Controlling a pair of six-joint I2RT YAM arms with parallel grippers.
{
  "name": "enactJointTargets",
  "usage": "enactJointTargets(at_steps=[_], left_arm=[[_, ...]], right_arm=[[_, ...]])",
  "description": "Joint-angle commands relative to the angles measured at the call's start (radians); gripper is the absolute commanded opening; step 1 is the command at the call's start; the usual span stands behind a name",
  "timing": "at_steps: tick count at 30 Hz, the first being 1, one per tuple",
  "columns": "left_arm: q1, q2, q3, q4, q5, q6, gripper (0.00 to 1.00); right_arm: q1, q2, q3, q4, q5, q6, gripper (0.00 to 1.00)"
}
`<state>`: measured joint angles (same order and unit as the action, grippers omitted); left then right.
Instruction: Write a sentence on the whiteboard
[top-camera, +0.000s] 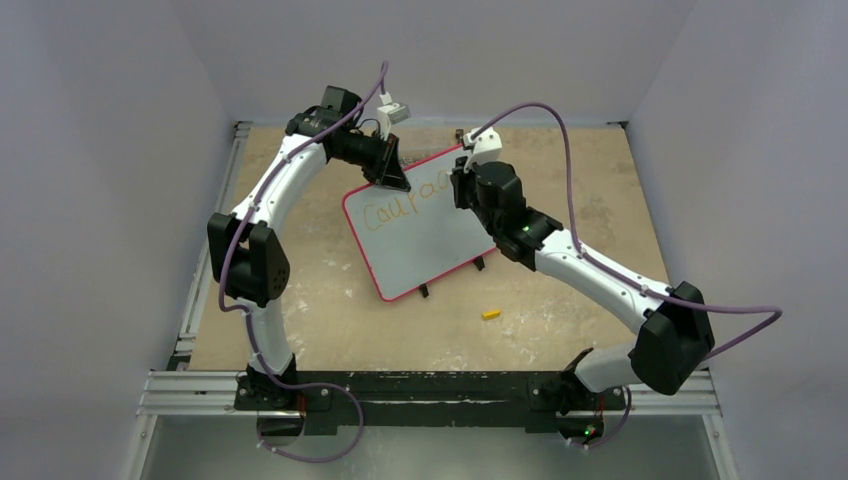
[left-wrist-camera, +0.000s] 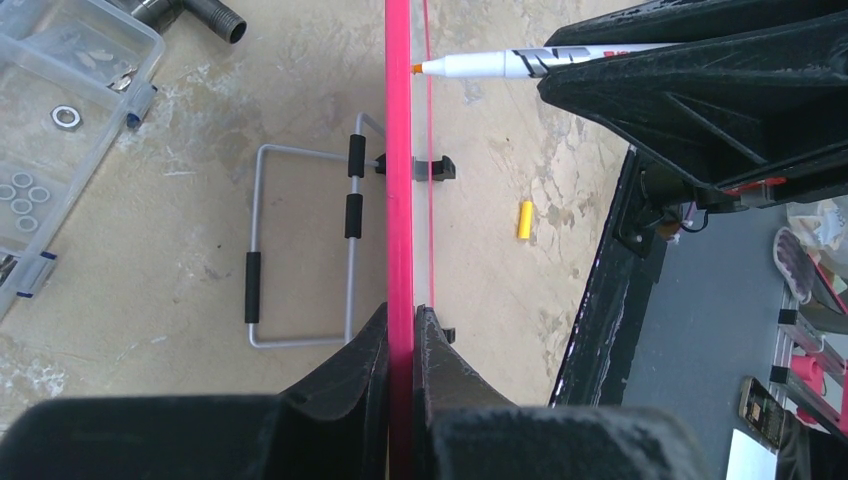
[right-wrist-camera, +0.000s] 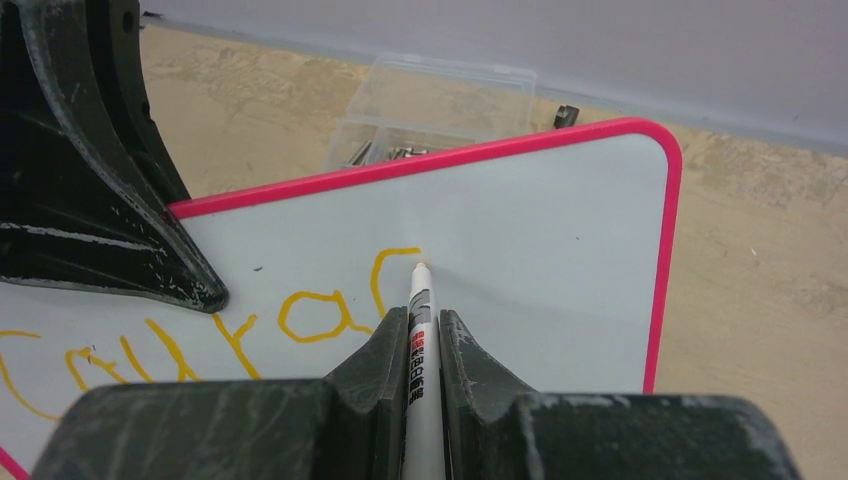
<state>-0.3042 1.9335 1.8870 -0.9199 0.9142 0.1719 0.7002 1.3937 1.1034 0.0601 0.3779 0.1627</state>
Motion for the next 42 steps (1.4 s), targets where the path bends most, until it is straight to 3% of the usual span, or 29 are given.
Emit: enactJointTargets(at_steps=[1, 42], left_arm=[[-0.037, -0.039, -0.006, 0.018, 0.056, 0.039, 0.0], [-0.039, -0.04, 0.002, 0.015, 0.057, 0.041, 0.0]], right_arm=[[-0.002, 0.023, 0.062, 0.027, 0.011, -0.016, 0.0], [-0.003, -0.048, -0.098, -0.059, -0.051, 0.005, 0.0]])
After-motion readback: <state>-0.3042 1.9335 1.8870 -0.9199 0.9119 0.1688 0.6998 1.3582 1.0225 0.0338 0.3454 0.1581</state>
